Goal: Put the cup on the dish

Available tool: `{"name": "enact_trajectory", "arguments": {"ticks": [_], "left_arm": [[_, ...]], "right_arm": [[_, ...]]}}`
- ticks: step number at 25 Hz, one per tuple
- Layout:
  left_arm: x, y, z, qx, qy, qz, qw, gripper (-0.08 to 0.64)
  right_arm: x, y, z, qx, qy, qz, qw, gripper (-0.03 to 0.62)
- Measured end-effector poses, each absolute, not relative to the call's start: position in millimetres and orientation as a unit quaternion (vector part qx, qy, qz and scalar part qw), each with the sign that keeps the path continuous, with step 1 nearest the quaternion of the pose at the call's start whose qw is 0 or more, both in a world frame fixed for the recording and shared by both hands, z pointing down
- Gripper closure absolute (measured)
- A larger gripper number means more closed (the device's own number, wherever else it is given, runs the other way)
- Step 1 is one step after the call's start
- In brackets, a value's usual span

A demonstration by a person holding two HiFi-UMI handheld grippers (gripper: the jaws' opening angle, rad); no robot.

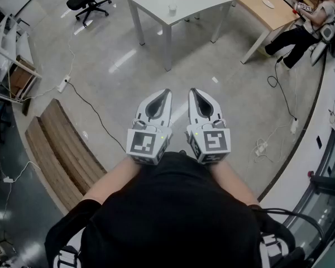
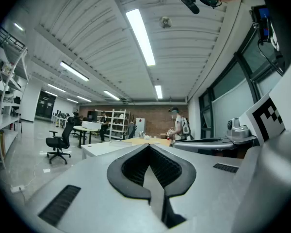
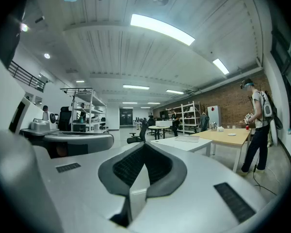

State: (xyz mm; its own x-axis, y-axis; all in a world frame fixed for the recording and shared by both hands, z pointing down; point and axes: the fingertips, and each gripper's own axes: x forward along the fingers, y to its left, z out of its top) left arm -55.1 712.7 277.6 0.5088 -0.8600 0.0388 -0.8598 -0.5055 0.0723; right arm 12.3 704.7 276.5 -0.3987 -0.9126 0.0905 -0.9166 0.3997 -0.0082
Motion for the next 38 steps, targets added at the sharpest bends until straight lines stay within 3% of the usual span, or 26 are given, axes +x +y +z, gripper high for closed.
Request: {"name": "enact_trajectory", "arguments": {"ticks": [19,38], "left_arm": [[-16,701,297,0.839,-0.541,0.010,0.057,0.554],[-64,521,312,0.843,-0.529,0.013,0.099,0.554]], "right_arm": [[62,684,302,0.504,-0.861,0.065,0.007,0.579],[23,516,321,0.515,-0.853,0.076,0.027,0.578]]}}
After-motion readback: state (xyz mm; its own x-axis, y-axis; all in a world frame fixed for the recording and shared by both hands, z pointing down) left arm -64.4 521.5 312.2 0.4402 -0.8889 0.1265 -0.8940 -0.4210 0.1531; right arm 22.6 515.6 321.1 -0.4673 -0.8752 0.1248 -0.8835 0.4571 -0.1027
